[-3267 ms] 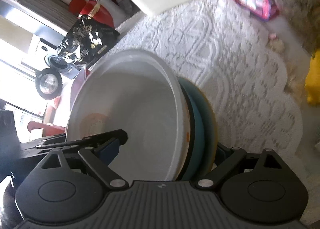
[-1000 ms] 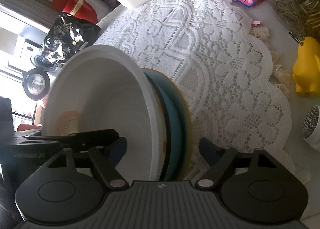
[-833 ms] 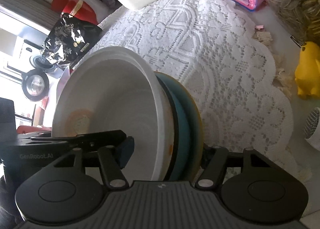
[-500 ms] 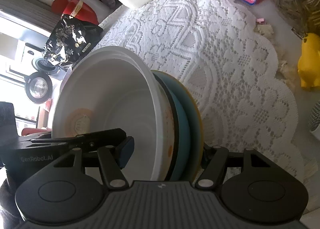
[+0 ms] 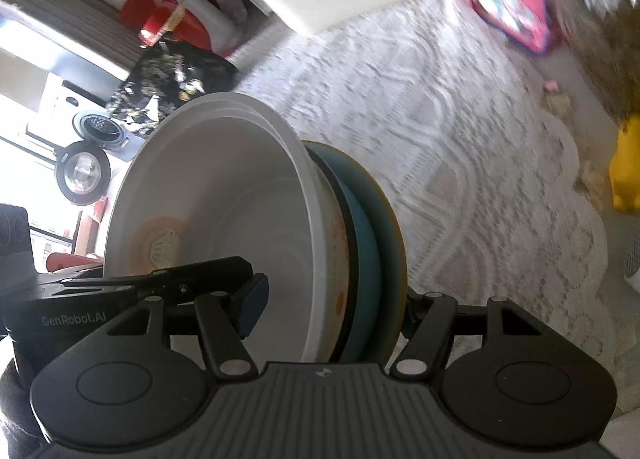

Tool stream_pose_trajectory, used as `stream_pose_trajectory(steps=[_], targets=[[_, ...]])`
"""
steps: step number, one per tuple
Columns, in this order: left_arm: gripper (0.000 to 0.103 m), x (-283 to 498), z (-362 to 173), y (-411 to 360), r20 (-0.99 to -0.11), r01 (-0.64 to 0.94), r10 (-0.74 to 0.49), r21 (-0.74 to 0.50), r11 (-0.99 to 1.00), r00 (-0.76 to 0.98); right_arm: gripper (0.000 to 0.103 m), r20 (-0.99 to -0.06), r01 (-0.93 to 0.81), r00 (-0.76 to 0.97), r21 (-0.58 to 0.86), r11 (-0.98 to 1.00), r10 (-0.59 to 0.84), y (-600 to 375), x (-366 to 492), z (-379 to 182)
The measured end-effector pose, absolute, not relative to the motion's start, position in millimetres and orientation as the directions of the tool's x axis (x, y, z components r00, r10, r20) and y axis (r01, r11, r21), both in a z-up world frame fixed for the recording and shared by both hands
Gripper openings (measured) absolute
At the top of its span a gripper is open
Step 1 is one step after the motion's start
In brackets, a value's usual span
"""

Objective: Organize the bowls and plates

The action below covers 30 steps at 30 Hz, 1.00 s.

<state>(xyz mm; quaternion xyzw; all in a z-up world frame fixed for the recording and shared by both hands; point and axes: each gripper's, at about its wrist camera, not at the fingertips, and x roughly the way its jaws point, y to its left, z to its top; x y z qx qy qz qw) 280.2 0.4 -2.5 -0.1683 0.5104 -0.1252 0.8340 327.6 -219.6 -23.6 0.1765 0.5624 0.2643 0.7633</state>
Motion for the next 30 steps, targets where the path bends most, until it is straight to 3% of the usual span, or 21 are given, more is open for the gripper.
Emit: stream_pose_trajectory(steps=[9, 18, 23, 30], targets=[[0.061, 230.8, 22.4, 84.3, -0.78, -0.033, -0.329, -0.407, 0.913, 0.533, 0.066, -0.761, -0.351, 0.209, 0.528, 0.773, 0.615, -131.9, 312.4, 17.9], [0.06, 216.1, -27.4, 159.9, -0.825, -0.146, -0.299, -0.411, 0.9, 0.479, 0.066, -0.829, -0.36, 0.027, 0.514, 0.779, 0.559, -34.0, 316.9, -23.9], [0.048, 215.5, -33.6, 175.6, -0.81, -0.113, -0.356, -0.453, 0.884, 0.465, 0.077, -0.856, -0.395, 0.066, 0.449, 0.802, 0.512, -13.2, 314.9, -26.4], [0.04, 210.3, -32.0, 172.8, -0.823, -0.103, -0.321, -0.411, 0.906, 0.468, 0.081, -0.873, -0.436, 0.101, 0.393, 0.81, 0.478, -5.9, 309.7, -24.1]])
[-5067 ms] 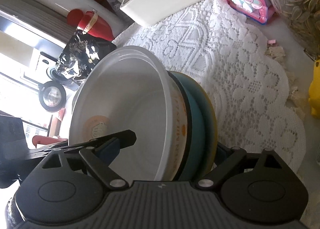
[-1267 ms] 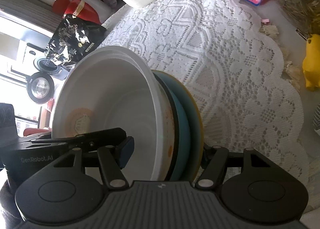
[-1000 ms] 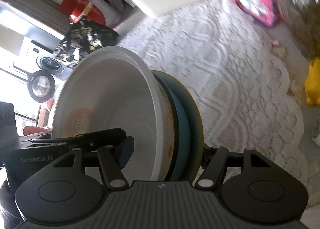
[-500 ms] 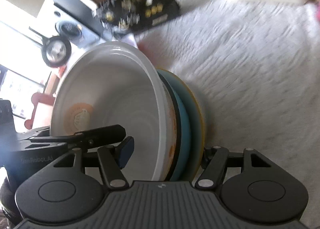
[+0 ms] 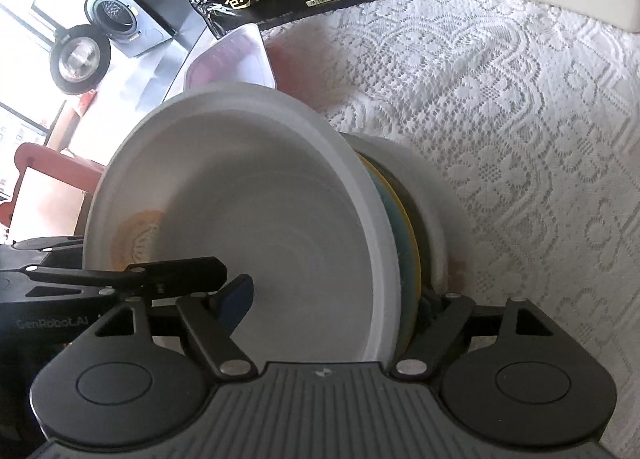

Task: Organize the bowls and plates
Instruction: 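Lower the bowl stack into the steel bowl and open both grippers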

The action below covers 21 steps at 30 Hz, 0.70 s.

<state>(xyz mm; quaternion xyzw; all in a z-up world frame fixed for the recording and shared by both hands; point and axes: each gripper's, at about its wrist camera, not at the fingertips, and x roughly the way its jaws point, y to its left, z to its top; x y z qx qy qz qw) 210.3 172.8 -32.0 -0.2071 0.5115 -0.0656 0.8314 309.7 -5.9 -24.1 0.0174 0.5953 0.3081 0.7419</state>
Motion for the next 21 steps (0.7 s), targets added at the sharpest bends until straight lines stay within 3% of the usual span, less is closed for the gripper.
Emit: stream_pose_trajectory(steps=[12, 21], targets=[[0.035, 209.9, -34.2, 173.4, -0.826, -0.108, -0.323, -0.414, 0.904, 0.461, 0.081, -0.884, -0.418, 0.11, 0.374, 0.828, 0.455, -8.0, 308.8, -21.7], [0.038, 206.1, -22.7, 173.5, -0.829, -0.102, -0.288, -0.379, 0.92, 0.48, 0.085, -0.881, -0.451, 0.171, 0.327, 0.831, 0.44, -12.4, 306.3, -4.8]])
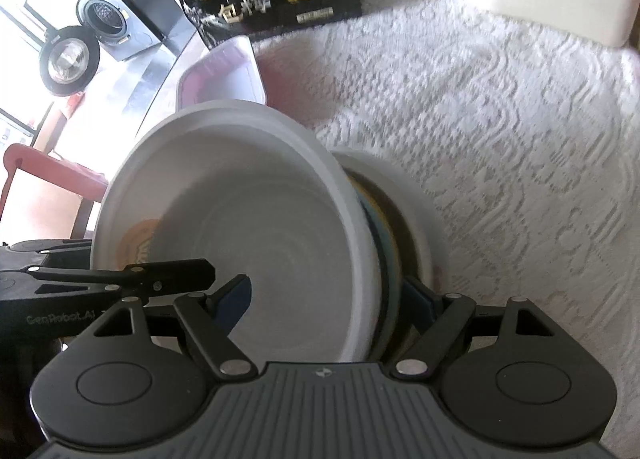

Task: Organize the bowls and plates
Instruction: 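Lower the bowl stack into the steel bowl and open both grippers, then grasp the red-and-white rectangular tray rim with the left gripper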

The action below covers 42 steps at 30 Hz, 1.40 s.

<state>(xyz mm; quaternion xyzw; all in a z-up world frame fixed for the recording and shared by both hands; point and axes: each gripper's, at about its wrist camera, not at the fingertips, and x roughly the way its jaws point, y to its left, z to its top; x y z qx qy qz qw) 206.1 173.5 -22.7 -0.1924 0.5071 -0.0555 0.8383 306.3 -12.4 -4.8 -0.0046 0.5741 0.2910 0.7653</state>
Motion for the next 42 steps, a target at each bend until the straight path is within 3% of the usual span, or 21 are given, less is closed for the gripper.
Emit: stream_pose_trajectory(steps=[6, 13, 21, 27, 35, 42], targets=[[0.036, 201.9, -6.6, 173.7, -0.824, -0.104, -0.222, -0.32, 0.942, 0.521, 0.087, -0.864, -0.511, 0.272, 0.243, 0.824, 0.423, -14.7, 300.6, 18.3], [0.035, 186.3, 28.6, 170.0, -0.751, -0.044, -0.226, -0.321, 0.946, 0.62, 0.087, -0.895, -0.462, 0.264, 0.21, 0.862, 0.36, -22.0, 304.8, -1.8], [0.035, 187.2, 29.8, 163.9, -0.763, -0.048, -0.18, -0.266, 0.963, 0.621, 0.087, -0.897, -0.431, 0.293, 0.184, 0.883, 0.33, -34.5, 305.6, -2.3], [0.035, 189.5, 23.3, 166.3, -0.773, -0.056, -0.185, -0.275, 0.96, 0.607, 0.087, -0.903, -0.412, 0.344, 0.103, 0.905, 0.259, -43.1, 307.3, -4.0], [0.035, 189.9, 21.4, 167.8, -0.773, -0.058, -0.196, -0.288, 0.956, 0.603, 0.088, -0.911, -0.399, 0.318, 0.124, 0.908, 0.264, -48.6, 308.9, -14.2], [0.035, 187.8, 42.0, 198.5, -0.722, -0.057, -0.268, -0.391, 0.919, 0.638, 0.088, -0.861, -0.488, 0.385, 0.117, 0.865, 0.333, -41.1, 299.3, 29.4]])
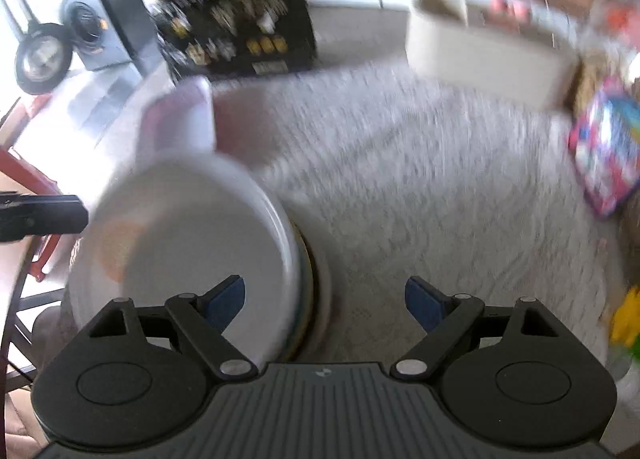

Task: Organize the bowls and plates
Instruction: 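Grasp the red-and-white rectangular tray rim with the left gripper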

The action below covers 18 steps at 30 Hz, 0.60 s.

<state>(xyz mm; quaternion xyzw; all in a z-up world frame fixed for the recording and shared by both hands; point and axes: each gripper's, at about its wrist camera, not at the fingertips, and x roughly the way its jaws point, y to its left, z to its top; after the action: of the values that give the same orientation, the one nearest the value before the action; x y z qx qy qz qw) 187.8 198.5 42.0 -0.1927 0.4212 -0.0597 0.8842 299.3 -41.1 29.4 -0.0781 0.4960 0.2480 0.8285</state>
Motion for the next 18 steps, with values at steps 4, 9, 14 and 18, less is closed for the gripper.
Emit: stream_pose_trajectory(steps=[4, 9, 14, 18], targets=[[0.035, 191.6, 51.2, 243.1, -0.716, -0.172, -0.186, -0.396, 0.902, 0.673, 0.089, -0.807, -0.573, 0.46, 0.049, 0.818, 0.37, -25.4, 297.1, 65.4], [0.035, 235.0, 15.3, 296.1, -0.808, -0.398, -0.033, -0.326, 0.857, 0.589, 0.091, -0.826, -0.658, 0.394, 0.053, 0.751, 0.404, 27.4, 326.2, 87.7], [0.035, 284.8, -30.8, 324.6, -0.863, -0.488, -0.066, -0.345, 0.802, 0.502, 0.091, -0.91, -0.656, 0.236, 0.108, 0.747, 0.34, 107.0, 389.8, 69.7], [0.035, 306.8, -50.3, 333.0, -0.875, -0.485, -0.068, -0.328, 0.811, 0.478, 0.091, -0.941, -0.647, 0.155, 0.135, 0.751, 0.302, 154.2, 430.0, 29.6]])
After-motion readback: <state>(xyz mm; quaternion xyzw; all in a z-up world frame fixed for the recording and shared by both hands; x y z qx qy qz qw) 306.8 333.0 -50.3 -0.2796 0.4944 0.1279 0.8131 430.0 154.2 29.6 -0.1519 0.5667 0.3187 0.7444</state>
